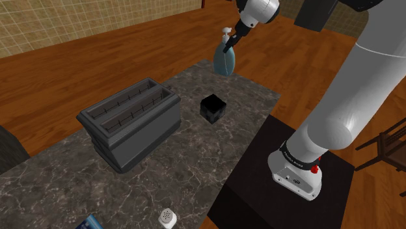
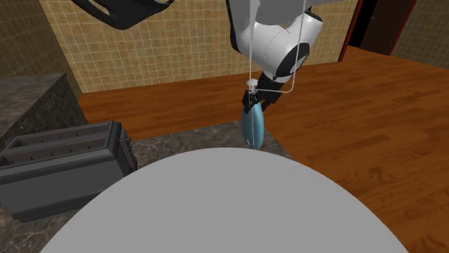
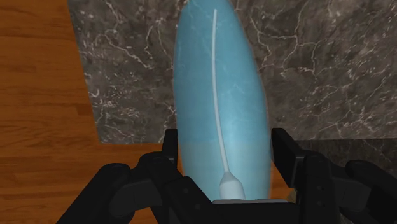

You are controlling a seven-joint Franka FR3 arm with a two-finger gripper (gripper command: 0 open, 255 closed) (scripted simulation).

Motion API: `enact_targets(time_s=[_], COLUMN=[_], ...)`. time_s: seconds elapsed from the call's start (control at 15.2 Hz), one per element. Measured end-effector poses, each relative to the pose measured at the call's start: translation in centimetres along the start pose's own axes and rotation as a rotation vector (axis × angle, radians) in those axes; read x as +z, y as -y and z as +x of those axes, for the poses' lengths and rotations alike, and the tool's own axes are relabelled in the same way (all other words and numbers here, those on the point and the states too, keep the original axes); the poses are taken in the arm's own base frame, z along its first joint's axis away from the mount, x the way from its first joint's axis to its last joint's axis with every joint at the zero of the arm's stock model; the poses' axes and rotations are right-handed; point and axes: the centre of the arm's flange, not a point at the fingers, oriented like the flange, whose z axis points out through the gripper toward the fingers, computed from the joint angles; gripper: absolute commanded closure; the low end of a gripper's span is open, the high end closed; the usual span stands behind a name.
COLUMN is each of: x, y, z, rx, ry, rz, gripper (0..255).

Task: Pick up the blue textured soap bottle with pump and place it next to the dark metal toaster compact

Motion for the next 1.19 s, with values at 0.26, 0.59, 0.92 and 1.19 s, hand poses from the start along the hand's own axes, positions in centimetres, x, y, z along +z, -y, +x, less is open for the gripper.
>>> enact_targets(time_s=[0.26,0.59,0.92,1.19], x=[-1.9,-4.3,-6.8,-8.6], y=[0.3,0.6,0.7,1.0], z=[0.7,1.8,2.8,3.6], rx=[0.0,0.0,0.0,0.0], ry=[0.0,0.0,0.0,0.0], rz=[0.0,0.0,0.0,0.0], gripper=[255,255,255,255])
